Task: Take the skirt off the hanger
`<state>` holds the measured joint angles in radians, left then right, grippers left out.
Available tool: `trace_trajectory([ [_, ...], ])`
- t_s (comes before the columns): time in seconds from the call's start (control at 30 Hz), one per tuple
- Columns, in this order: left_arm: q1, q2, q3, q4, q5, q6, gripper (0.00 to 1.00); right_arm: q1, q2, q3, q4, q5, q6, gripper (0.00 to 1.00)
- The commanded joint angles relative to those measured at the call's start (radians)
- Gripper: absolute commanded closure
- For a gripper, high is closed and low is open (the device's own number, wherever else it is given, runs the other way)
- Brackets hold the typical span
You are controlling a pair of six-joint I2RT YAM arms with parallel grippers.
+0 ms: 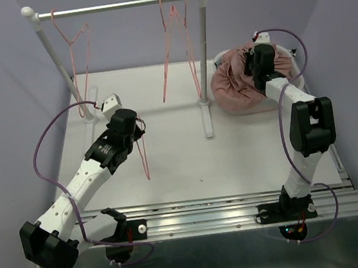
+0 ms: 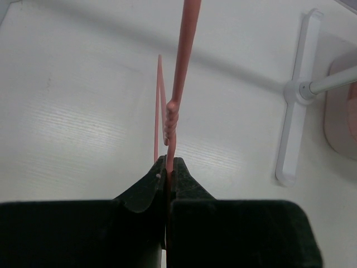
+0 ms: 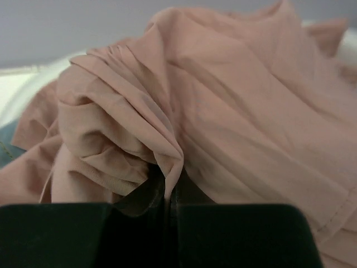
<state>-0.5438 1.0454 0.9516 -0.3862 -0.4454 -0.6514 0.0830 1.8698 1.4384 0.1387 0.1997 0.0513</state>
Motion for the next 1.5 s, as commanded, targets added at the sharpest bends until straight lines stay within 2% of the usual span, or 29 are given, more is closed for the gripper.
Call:
trace_trajectory([
  [0.0,-0.004,-0.001,0.052,0.013,-0.032,0.004,1.0,-0.006,0.083,0.022,-0.043,-0.066,0.05,0.99],
  [0.1,-0.005,0.004,0.05,0.018,-0.033,0.001,1.0,-0.006,0.126,0.002,-0.074,-0.048,0.05,0.96],
  [0.27,-0.005,0.03,0.078,0.021,-0.032,0.013,1.0,-0.028,0.233,0.092,-0.244,0.145,0.107,0.96],
  [0.5,-0.004,0.041,0.096,0.03,-0.033,0.021,1.0,-0.091,0.333,0.203,-0.418,0.218,0.173,0.94],
  [0.63,-0.004,0.039,0.101,0.03,-0.023,0.03,1.0,-0.109,0.361,0.221,-0.461,0.175,0.179,0.93],
  [0.73,-0.004,0.028,0.102,0.033,-0.009,0.044,1.0,-0.109,0.319,0.183,-0.429,0.095,0.154,0.81],
  [0.8,-0.004,0.018,0.102,0.033,0.0,0.055,1.0,-0.109,0.252,0.143,-0.369,0.002,0.13,0.67],
  [0.83,-0.004,0.007,0.104,0.036,0.005,0.061,1.0,-0.109,0.209,0.139,-0.346,-0.069,0.124,0.53],
  [0.87,-0.004,0.007,0.104,0.035,0.005,0.061,1.0,-0.109,0.209,0.14,-0.343,-0.098,0.121,0.52],
  [0.9,-0.005,-0.004,0.101,0.036,0.011,0.062,1.0,-0.109,0.175,0.145,-0.344,-0.127,0.119,0.46],
  [1.03,-0.007,-0.028,0.111,0.044,0.022,0.085,1.0,-0.109,0.095,0.207,-0.361,-0.23,0.119,0.31],
  [1.07,-0.005,-0.033,0.116,0.044,0.024,0.093,1.0,-0.109,0.082,0.227,-0.37,-0.226,0.125,0.22],
  [1.1,-0.008,-0.033,0.121,0.044,0.027,0.099,1.0,-0.109,0.066,0.247,-0.382,-0.218,0.131,0.17],
  [1.13,-0.008,-0.035,0.134,0.044,0.033,0.11,1.0,-0.109,0.037,0.284,-0.399,-0.207,0.14,0.06],
  [1.17,-0.01,-0.035,0.139,0.044,0.037,0.11,1.0,-0.109,0.02,0.284,-0.407,-0.204,0.147,0.05],
  [1.2,-0.015,-0.035,0.142,0.046,0.037,0.117,1.0,-0.109,0.003,0.312,-0.413,-0.204,0.151,0.0],
  [1.47,-0.041,-0.035,0.167,0.049,0.05,0.147,1.0,-0.109,-0.188,0.292,-0.406,-0.21,0.186,0.0],
])
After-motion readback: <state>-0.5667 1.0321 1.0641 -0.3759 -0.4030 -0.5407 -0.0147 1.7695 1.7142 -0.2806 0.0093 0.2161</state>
